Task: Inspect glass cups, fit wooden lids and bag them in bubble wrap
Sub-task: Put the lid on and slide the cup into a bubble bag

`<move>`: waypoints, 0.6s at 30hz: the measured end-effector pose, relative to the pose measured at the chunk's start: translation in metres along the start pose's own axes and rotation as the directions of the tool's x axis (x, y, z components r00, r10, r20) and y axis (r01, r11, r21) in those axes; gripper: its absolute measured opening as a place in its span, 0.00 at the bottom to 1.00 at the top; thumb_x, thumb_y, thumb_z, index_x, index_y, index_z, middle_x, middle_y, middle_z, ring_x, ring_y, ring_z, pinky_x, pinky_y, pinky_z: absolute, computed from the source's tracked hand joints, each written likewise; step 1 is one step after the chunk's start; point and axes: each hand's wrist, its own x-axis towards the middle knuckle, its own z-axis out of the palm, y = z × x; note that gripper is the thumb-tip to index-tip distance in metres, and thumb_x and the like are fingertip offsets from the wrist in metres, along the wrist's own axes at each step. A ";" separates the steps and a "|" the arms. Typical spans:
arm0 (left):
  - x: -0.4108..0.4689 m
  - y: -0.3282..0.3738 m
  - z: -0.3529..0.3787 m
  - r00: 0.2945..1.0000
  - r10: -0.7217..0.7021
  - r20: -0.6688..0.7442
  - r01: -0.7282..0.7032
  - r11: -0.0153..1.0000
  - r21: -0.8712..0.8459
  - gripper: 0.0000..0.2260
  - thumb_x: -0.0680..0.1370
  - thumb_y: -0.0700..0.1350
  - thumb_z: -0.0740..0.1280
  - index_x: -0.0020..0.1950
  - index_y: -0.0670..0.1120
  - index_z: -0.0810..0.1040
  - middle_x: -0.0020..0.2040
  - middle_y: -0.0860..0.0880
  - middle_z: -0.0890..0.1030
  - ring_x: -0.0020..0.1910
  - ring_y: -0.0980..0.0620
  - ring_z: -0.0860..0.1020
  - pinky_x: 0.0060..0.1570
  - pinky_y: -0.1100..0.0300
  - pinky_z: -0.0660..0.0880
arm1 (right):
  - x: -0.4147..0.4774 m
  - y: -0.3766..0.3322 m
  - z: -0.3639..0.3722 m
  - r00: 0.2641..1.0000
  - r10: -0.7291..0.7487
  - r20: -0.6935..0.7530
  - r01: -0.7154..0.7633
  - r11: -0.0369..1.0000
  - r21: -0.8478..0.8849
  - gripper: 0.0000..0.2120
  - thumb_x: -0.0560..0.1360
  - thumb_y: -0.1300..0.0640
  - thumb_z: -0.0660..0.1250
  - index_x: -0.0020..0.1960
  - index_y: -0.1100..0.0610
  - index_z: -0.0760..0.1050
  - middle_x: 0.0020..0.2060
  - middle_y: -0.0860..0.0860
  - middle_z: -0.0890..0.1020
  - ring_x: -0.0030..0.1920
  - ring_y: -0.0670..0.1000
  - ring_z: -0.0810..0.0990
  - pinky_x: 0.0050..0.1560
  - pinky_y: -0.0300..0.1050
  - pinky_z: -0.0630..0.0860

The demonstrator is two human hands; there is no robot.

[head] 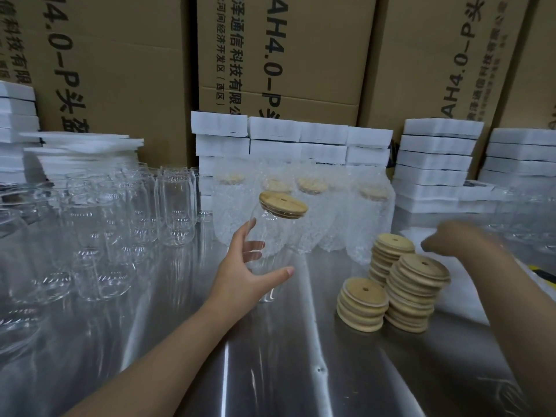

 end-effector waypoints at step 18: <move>0.000 0.003 0.000 1.000 0.021 -0.020 -0.021 0.999 -0.027 0.42 0.64 0.54 0.81 0.70 0.70 0.59 0.58 0.61 0.74 0.58 0.64 0.74 0.49 0.68 0.73 | -0.003 0.011 0.020 0.994 0.097 -0.056 -0.094 0.994 0.062 0.03 0.75 0.64 0.62 0.44 0.63 0.73 0.44 0.58 0.76 0.49 0.59 0.76 0.51 0.49 0.72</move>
